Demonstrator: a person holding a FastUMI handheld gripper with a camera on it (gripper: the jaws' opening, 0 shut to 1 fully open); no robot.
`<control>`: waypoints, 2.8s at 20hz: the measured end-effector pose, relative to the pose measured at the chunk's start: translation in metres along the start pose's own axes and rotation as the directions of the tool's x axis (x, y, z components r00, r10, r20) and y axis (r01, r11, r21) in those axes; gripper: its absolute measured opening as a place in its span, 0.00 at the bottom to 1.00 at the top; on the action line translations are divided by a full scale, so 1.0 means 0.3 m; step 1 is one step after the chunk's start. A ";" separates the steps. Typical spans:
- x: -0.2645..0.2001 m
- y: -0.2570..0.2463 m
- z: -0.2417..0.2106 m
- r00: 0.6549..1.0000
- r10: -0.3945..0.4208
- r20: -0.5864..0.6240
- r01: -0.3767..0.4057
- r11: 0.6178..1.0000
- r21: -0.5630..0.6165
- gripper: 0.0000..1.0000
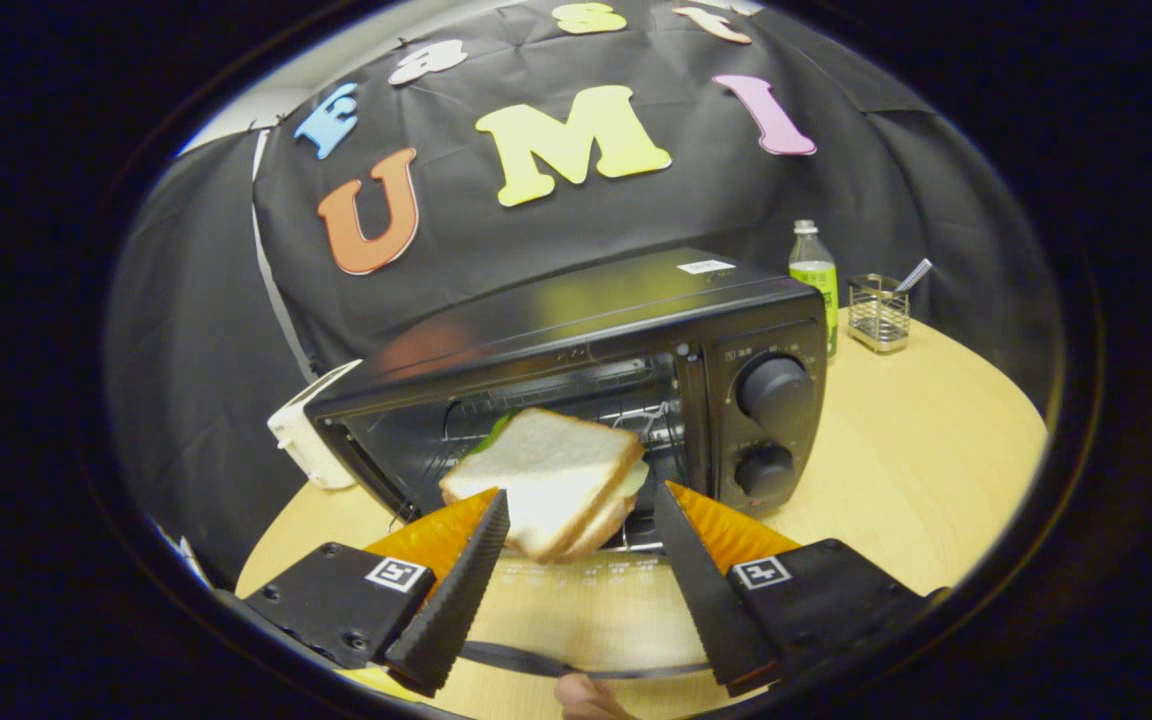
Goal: Open the toaster oven, put the food inside, and close the toaster oven door.
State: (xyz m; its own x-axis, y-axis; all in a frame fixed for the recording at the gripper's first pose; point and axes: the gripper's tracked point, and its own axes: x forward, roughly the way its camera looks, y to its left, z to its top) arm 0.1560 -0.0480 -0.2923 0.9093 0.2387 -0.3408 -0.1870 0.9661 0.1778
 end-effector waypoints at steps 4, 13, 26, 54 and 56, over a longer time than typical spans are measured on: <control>-0.083 0.030 -0.108 0.997 -0.071 0.028 0.073 0.995 -0.064 0.96; -0.189 0.145 -0.359 0.990 -0.143 0.014 0.142 0.962 -0.233 0.98; -0.139 0.140 -0.439 0.969 -0.237 -0.066 0.216 0.948 -0.235 0.98; -0.064 0.311 0.134 0.955 -0.120 0.272 0.184 0.957 -0.226 0.98; -0.052 0.295 0.192 0.954 -0.137 0.266 0.199 0.955 -0.221 0.98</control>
State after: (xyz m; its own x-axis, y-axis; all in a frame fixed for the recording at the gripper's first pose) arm 0.1467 0.0282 -0.2180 0.9921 0.0694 -0.1043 -0.0801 0.9915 -0.1023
